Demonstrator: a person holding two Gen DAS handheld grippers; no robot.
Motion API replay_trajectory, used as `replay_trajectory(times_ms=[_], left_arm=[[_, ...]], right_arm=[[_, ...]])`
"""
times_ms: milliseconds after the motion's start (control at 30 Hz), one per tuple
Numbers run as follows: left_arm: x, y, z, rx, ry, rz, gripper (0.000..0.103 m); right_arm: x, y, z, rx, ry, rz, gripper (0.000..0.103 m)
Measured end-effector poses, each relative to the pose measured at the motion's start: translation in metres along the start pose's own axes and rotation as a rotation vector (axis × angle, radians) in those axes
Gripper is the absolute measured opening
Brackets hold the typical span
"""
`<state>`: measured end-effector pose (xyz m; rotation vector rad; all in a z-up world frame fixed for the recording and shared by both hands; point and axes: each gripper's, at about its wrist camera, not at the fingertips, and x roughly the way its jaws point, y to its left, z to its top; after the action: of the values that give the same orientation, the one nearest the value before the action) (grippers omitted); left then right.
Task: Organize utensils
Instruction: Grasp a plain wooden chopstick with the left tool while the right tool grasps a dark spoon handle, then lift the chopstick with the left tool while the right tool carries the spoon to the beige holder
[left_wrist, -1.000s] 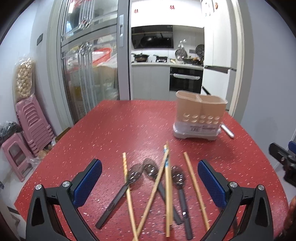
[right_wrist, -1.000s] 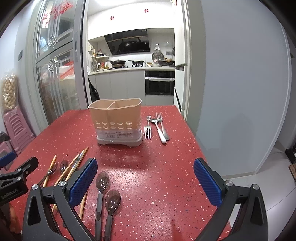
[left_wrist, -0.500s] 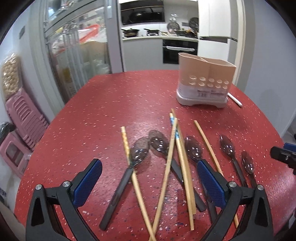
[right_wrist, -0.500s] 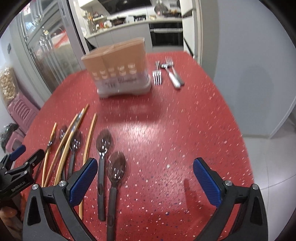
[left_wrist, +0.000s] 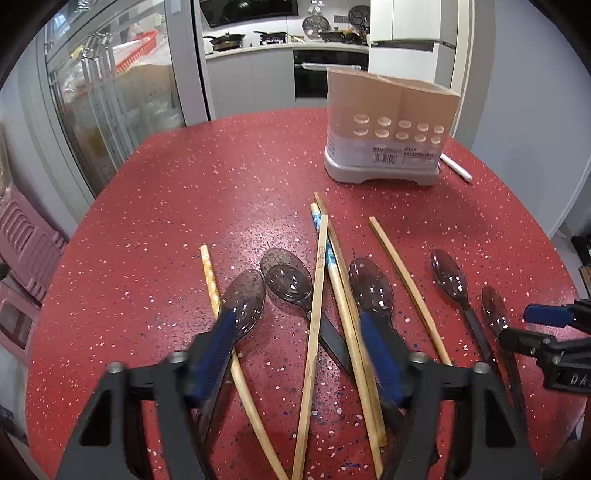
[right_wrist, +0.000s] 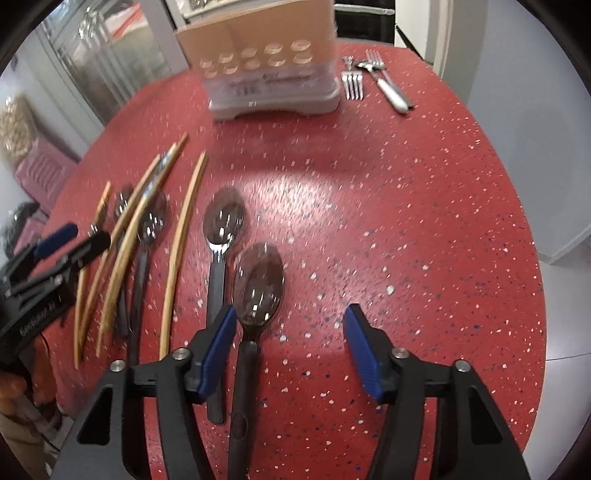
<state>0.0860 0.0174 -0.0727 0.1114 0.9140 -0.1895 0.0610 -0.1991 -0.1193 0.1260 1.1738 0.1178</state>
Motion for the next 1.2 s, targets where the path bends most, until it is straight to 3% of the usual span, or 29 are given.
replay_trajectory(times_ms=[100, 167, 267, 333, 467, 500, 667, 733, 800, 1000, 1200], left_arm=[[0.011, -0.001, 0.001, 0.0, 0.039, -0.015, 0.08], [0.015, -0.003, 0.001, 0.012, 0.054, -0.019, 0.072], [0.016, -0.006, 0.002, 0.025, 0.067, -0.046, 0.069], [0.016, -0.006, 0.002, 0.027, 0.072, -0.058, 0.062], [0.015, -0.002, 0.001, 0.012, 0.086, -0.081, 0.062], [0.015, -0.002, 0.001, 0.009, 0.089, -0.085, 0.062], [0.013, 0.002, -0.001, 0.003, 0.105, -0.115, 0.059], [0.013, 0.003, 0.0, 0.002, 0.111, -0.153, 0.041], [0.014, 0.005, 0.0, -0.003, 0.133, -0.167, 0.033], [0.012, 0.004, -0.004, -0.007, 0.132, -0.158, 0.031], [-0.005, 0.007, -0.004, -0.059, 0.072, -0.168, 0.031]], right_arm=[[0.002, 0.007, -0.001, -0.041, 0.006, -0.049, 0.057], [0.002, 0.012, -0.001, -0.069, 0.012, -0.086, 0.054], [0.001, 0.017, 0.001, -0.091, 0.012, -0.101, 0.043], [0.0, 0.019, 0.003, -0.095, 0.013, -0.096, 0.028], [-0.002, 0.018, 0.005, -0.098, 0.009, -0.087, 0.02], [-0.001, 0.018, 0.006, -0.097, 0.008, -0.083, 0.013], [-0.003, 0.012, 0.007, -0.088, 0.001, -0.055, 0.013], [-0.004, 0.013, 0.006, -0.096, -0.004, -0.058, 0.013], [-0.005, 0.012, 0.006, -0.098, -0.007, -0.052, 0.012], [-0.008, 0.008, 0.007, -0.088, -0.01, -0.021, 0.012], [-0.018, -0.001, 0.009, -0.067, -0.036, 0.046, 0.012]])
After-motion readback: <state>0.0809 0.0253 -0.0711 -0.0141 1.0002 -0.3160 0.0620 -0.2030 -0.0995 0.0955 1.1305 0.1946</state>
